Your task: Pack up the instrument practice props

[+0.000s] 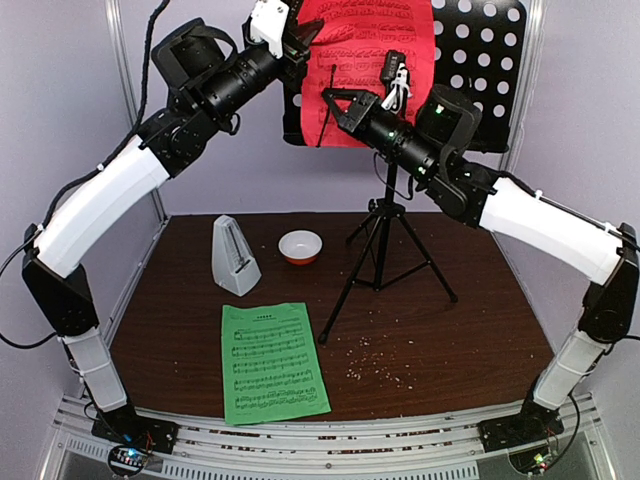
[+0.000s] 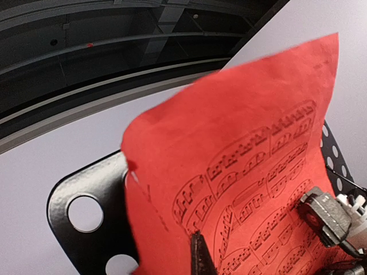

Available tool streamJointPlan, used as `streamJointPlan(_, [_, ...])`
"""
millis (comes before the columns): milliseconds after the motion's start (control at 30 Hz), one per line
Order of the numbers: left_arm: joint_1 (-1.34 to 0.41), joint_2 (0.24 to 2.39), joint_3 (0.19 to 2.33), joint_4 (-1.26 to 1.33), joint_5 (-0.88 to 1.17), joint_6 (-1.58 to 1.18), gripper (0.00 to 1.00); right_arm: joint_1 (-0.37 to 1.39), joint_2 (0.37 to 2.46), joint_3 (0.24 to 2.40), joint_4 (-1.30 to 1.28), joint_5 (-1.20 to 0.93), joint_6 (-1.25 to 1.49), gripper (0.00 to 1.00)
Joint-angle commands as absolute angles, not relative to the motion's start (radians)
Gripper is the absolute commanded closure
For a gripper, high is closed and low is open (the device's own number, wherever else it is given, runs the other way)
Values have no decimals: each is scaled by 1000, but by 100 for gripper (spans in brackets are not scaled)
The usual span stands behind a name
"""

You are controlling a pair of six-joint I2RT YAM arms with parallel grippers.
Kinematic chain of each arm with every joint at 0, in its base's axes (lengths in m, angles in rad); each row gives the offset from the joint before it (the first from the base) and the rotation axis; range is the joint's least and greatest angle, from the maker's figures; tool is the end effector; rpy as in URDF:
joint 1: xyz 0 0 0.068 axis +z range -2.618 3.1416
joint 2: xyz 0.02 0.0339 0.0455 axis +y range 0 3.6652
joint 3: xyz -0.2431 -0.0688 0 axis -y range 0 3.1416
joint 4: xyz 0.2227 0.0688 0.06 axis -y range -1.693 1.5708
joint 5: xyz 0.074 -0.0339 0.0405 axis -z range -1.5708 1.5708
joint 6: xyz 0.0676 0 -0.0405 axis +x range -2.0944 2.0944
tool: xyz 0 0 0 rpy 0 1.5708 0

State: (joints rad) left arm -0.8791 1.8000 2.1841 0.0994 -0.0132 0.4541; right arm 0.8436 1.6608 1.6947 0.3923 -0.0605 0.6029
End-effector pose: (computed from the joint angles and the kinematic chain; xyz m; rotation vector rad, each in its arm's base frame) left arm 0.2460 -0.2956 0.5551 0.6674 0.8676 -0.3749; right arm 0.2570 0.2950 0.4816 -0.2076 1.2291 1.3074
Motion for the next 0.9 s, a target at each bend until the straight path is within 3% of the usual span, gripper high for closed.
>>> streamJointPlan(0, [-877,1767,2201,95,-99,459,100,838,1622,1603,495,-70,502,100])
streamJointPlan(300, [-859,1707,2168,35,-179,416,100,839,1624,1586,518,-59,492,100])
streamJointPlan(733, [-667,1408,1902,-91,-127,171,100,837,1637,1583,518,-51,516,100])
streamJointPlan(867, [-515,1362,1860,-181,-140,143,100,837,1639,1582,514,-41,529,100])
